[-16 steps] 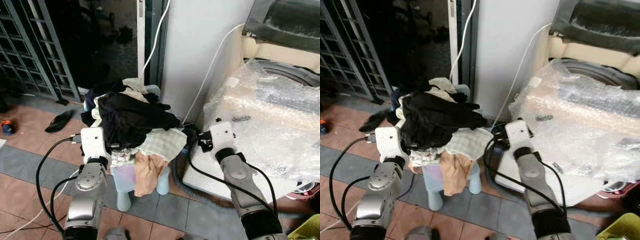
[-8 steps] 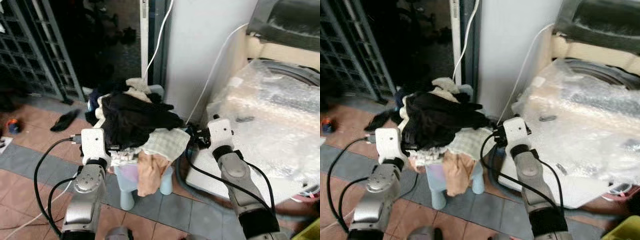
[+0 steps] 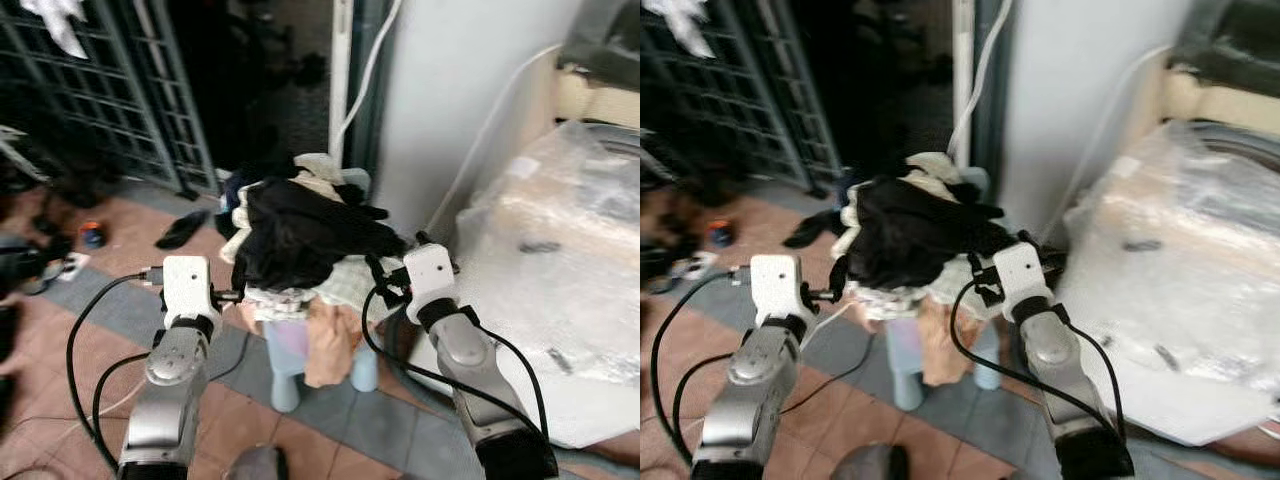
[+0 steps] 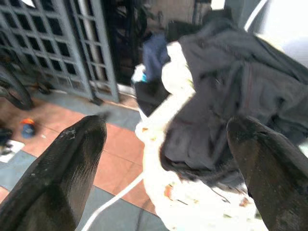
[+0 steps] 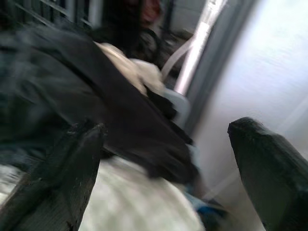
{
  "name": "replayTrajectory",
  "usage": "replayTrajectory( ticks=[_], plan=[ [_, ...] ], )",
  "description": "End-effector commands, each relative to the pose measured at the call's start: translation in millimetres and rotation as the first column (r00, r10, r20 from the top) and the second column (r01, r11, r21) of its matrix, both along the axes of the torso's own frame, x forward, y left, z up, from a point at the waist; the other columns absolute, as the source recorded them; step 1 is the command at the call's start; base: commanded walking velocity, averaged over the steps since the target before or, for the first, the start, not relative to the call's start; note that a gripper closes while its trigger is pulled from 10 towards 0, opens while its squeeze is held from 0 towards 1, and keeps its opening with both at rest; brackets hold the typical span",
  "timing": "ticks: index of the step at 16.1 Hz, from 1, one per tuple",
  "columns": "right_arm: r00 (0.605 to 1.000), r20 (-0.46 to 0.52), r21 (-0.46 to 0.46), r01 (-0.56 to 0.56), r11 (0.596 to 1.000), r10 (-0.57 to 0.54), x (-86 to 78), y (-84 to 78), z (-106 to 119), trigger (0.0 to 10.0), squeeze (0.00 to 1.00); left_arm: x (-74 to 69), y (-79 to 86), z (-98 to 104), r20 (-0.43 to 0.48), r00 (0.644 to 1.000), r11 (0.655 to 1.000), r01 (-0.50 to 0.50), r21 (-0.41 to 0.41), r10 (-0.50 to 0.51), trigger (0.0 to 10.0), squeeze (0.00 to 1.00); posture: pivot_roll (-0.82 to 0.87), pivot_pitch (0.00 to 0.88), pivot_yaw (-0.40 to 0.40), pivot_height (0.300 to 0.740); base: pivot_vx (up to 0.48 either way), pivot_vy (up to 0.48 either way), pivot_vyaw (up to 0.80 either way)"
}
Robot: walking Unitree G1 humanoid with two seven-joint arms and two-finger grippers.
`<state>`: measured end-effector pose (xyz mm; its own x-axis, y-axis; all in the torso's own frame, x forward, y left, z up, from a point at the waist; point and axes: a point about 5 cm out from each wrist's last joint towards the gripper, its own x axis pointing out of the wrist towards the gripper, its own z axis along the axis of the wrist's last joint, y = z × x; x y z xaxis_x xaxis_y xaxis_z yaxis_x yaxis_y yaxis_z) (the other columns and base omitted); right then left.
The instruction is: Clothes washing
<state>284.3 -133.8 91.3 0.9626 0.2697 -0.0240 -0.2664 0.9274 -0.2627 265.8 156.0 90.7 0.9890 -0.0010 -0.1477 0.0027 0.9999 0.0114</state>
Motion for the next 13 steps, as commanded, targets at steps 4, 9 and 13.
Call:
replayTrajectory(
  ticks=[4, 9, 13],
  plan=[
    [1.0, 0.018, 0.008, 0.003, 1.0, -0.004, 3.5, -1.2, 5.9, 10.0, 0.0, 2.1, 4.5, 2.9, -0.004, 1.0, 1.0, 0.007, 0.011, -0.007, 10.0, 0.0, -0.01, 0.0, 0.076, 0.74, 0.0, 0.0, 0.77],
    [1.0, 0.003, -0.003, -0.004, 1.0, 0.004, 3.4, -0.5, 3.2, 10.0, 0.0, -3.6, 5.0, -1.3, -0.026, 1.0, 1.0, -0.004, -0.004, 0.004, 10.0, 0.0, 0.0, 0.0, 0.066, 0.74, 0.0, 0.0, 0.76],
    [0.998, -0.054, -0.007, 0.035, 0.999, -0.036, 6.7, -3.4, -3.8, 10.0, 0.0, -2.5, 2.7, -1.0, -0.03, 1.0, 1.0, 0.007, -0.006, -0.007, 10.0, 0.0, 0.0, 0.0, 0.063, 0.74, 0.0, 0.0, 0.18]
  ],
)
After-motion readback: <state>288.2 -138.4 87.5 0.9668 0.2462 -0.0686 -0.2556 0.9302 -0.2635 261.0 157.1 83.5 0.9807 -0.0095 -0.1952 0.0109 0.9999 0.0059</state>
